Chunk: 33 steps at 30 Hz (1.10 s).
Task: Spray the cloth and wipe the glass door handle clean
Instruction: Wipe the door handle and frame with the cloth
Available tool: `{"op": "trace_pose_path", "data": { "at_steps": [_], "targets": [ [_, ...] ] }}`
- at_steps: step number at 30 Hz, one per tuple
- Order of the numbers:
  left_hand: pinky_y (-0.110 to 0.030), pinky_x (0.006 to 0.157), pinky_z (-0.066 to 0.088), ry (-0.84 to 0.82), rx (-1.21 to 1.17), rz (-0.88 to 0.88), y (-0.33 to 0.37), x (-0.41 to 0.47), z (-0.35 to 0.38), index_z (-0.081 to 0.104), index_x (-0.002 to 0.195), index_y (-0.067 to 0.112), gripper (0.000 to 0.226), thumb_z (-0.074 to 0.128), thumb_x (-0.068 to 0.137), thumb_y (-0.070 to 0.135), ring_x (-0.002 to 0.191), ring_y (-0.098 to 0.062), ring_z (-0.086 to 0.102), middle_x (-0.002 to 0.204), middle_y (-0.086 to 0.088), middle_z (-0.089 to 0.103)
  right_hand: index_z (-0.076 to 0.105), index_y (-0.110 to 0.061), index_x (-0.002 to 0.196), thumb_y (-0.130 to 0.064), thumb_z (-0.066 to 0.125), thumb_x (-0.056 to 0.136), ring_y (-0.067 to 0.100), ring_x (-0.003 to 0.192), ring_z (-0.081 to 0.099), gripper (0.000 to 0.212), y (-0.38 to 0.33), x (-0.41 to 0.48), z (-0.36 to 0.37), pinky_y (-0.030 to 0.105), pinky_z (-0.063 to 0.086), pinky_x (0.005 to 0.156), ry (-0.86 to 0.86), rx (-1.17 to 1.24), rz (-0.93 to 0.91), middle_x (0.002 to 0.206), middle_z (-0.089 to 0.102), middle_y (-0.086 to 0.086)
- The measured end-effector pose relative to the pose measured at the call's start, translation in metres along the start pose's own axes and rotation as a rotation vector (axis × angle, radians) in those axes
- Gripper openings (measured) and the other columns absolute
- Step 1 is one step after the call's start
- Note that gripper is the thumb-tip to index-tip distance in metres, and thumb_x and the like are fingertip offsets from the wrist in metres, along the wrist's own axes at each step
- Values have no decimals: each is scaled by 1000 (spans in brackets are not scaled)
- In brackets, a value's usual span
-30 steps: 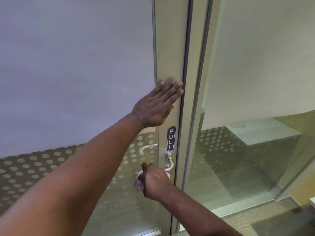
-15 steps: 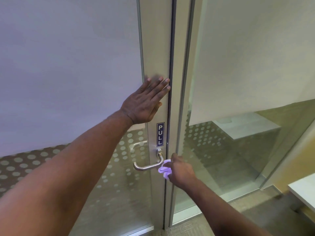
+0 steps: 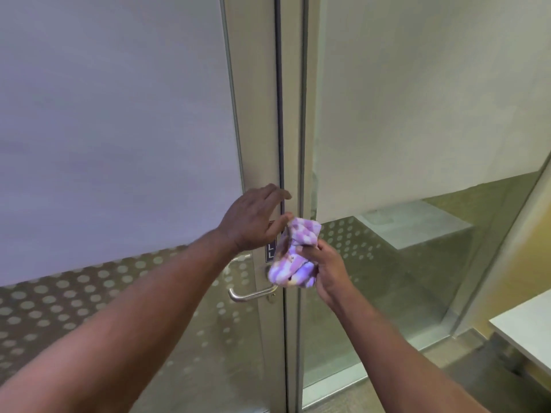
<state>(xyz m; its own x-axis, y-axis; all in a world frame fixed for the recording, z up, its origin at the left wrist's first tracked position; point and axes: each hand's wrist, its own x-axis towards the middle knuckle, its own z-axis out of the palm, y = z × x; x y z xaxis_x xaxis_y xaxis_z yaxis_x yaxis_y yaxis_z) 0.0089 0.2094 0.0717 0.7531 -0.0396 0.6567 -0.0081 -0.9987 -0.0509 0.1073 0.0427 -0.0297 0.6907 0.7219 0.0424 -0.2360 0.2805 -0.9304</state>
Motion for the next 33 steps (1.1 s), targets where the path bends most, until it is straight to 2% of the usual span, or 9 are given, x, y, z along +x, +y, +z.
{"op": "trace_pose_path", "data": {
  "at_steps": [4, 7, 11, 16, 19, 22, 25, 28, 33],
  "targets": [
    [-32, 71, 52, -149, -253, -288, 27, -18, 2, 58, 107, 31, 40, 62, 89, 66, 85, -13, 68, 96, 11, 68, 68, 1, 121, -26, 84, 81, 25, 60, 67, 51, -19, 1, 15, 24, 47, 45, 59, 96, -63, 97, 72, 25],
    [-28, 81, 55, -193, -503, -441, 37, -25, 2, 54, 123, 34, 59, 75, 79, 67, 96, -3, 67, 110, 15, 68, 70, -7, 125, -22, 78, 83, 24, 83, 74, 46, -30, -3, 21, 33, 58, 66, 15, 197, -112, 109, 77, 15],
    [-25, 85, 54, -154, -657, -608, 33, -28, -3, 49, 134, 36, 71, 86, 75, 49, 104, 0, 66, 118, 14, 67, 69, -10, 126, -11, 76, 80, 24, 88, 75, 47, -33, -5, 22, 37, 61, 76, -19, 275, -103, 109, 78, 12],
    [-43, 94, 58, -80, -756, -718, 28, -29, -10, 49, 140, 28, 60, 70, 85, 38, 108, -13, 67, 122, 2, 68, 62, 4, 133, 8, 63, 90, 31, 96, 73, 43, -35, -4, 22, 48, 60, 94, 65, 325, -61, 124, 72, 24],
    [-48, 91, 61, -13, -813, -795, 26, -33, -14, 50, 137, 28, 46, 61, 92, 26, 103, -19, 71, 121, -2, 69, 64, 6, 129, -4, 51, 100, 36, 102, 74, 33, -39, -15, 26, 51, 61, 91, 20, 370, 43, 125, 71, 28],
    [-43, 87, 62, -15, -836, -809, 24, -38, -12, 52, 133, 32, 40, 58, 95, 18, 99, -17, 73, 121, -3, 70, 61, 6, 134, -27, 62, 101, 42, 117, 69, 47, -33, -17, 30, 58, 54, 101, -101, 350, 77, 131, 68, 28],
    [-45, 90, 61, -39, -800, -813, 21, -41, -8, 52, 135, 33, 47, 60, 89, 29, 103, -16, 71, 121, 0, 69, 66, 5, 128, -19, 83, 84, 49, 116, 67, 53, -20, -10, 30, 69, 48, 104, -14, 248, 12, 126, 69, 32],
    [-39, 91, 57, -52, -648, -808, 14, -40, -6, 46, 143, 29, 57, 63, 89, 26, 104, -18, 66, 121, 0, 65, 73, 0, 118, -12, 79, 86, 46, 107, 72, 34, -11, -8, 28, 62, 56, 96, 70, 136, -22, 115, 75, 28],
    [-35, 102, 48, 26, -327, -536, -5, -32, -14, 49, 144, 24, 58, 61, 87, 27, 120, -16, 59, 132, 2, 63, 75, -14, 99, -15, 76, 83, 33, 95, 74, 16, 9, 1, 17, 43, 59, 83, 353, -343, -137, 96, 78, 9]
  ]
}}
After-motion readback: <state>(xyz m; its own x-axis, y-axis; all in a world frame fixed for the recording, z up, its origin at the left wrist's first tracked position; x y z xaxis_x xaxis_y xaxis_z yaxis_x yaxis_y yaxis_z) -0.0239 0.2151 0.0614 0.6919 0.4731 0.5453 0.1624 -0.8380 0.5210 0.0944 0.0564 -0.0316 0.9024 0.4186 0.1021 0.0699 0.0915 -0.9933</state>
